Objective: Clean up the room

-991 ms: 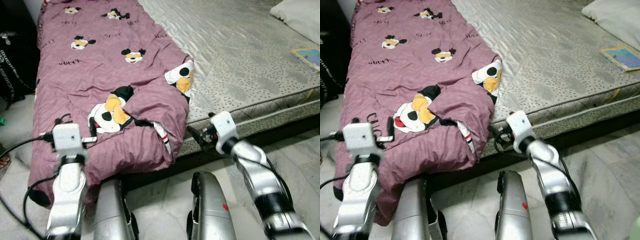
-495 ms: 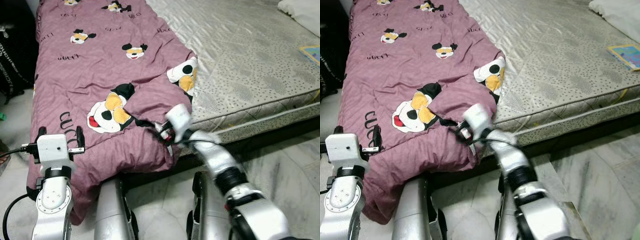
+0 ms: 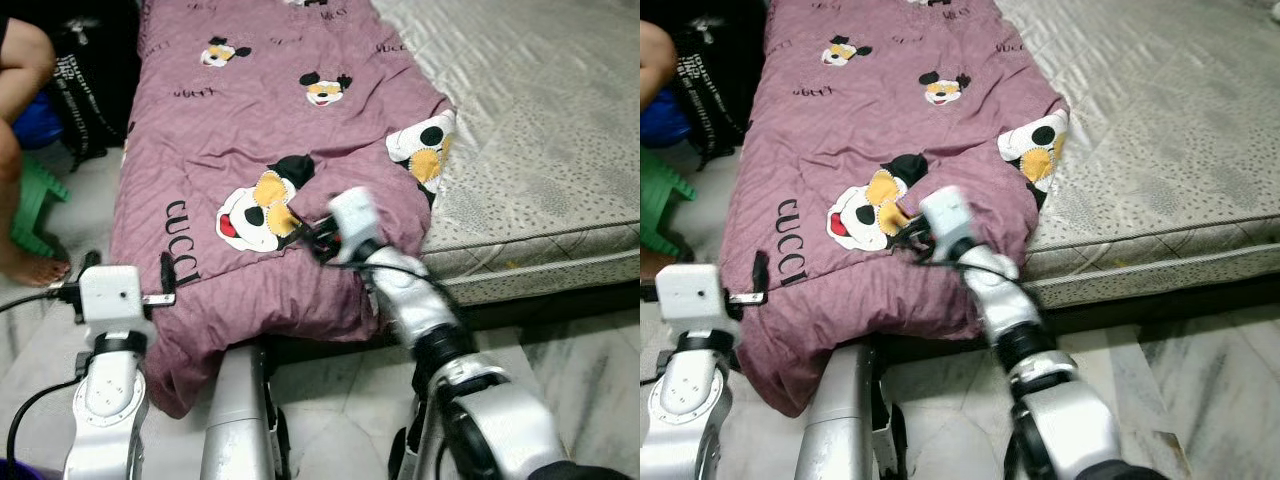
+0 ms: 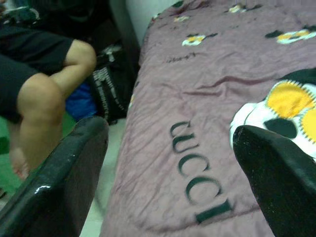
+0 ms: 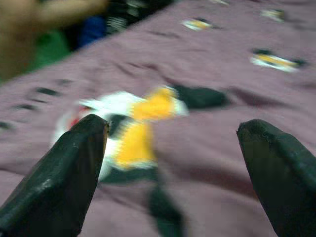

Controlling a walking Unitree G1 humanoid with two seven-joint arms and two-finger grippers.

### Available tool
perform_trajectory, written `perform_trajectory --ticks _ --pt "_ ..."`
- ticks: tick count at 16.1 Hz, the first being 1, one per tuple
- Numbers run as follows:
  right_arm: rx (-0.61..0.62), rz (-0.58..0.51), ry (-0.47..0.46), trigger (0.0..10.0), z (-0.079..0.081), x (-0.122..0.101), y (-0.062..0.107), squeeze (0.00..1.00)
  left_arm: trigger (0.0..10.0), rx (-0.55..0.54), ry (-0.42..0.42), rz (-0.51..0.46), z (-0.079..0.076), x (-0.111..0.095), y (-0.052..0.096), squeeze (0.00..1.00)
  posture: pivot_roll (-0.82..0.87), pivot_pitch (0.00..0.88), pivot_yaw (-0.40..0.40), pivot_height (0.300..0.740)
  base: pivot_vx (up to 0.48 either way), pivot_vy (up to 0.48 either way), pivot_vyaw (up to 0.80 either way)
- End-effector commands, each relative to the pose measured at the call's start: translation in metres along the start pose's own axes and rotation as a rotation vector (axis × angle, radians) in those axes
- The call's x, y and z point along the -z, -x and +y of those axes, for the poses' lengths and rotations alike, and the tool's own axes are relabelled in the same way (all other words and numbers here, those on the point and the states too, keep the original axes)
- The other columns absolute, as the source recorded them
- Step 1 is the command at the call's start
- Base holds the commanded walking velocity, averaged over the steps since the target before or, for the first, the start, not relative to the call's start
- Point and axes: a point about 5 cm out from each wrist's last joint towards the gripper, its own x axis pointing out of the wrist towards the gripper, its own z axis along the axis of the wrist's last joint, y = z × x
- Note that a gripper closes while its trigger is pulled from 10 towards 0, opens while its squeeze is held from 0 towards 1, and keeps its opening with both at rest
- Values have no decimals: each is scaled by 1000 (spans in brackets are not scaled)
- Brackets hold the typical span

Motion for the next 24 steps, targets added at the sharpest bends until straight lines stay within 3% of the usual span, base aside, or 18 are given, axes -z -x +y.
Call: perform_trajectory --ticks 1,4,5,6,7,10,12,14,15,16,20,24 --pt "46 28 20 10000 -2 2 -2 0 10000 15 -17 -7 -1 -3 -2 0 132 106 72 524 0 0 0" --pt "93 165 196 10000 -7 10 -7 0 10000 24 -26 -58 -4 -12 -12 0 140 99 63 524 0 0 0" --pt "81 255 330 10000 -10 19 -5 0 10000 16 -20 -66 -4 -15 -16 0 144 95 58 524 0 0 0" --pt "88 272 342 10000 -12 20 -4 0 10000 14 -20 -68 -3 -15 -16 0 144 95 57 524 0 0 0" --pt "95 315 373 0 -16 26 -1 0 10000 8 -19 -69 -2 -15 -17 0 142 93 51 524 0 0 0" --pt "108 342 410 0 -21 31 3 0 10000 2 -15 -67 -3 -14 -17 0 137 92 45 524 0 0 0" --pt "121 351 363 0 -21 35 6 0 10000 2 -9 -64 -5 -13 -17 0 130 90 47 524 0 0 0" --pt "197 359 227 0 -27 38 9 0 10000 5 -5 -65 -7 -12 -19 0 126 87 51 524 0 0 0" --pt "312 373 59 0 -38 41 14 0 10000 5 -2 -66 -7 -13 -21 0 123 84 52 524 0 0 0" --pt "368 390 -20 0 -45 44 18 0 10000 2 2 -64 -7 -12 -22 0 121 83 53 524 0 0 0" --pt "526 445 -191 0 -66 55 34 0 10000 -5 9 -57 -7 -11 -24 0 112 76 54 524 0 0 0" --pt "735 386 -333 0 -96 49 48 0 10000 -21 27 -45 -6 -8 -26 0 107 68 49 524 0 0 0"
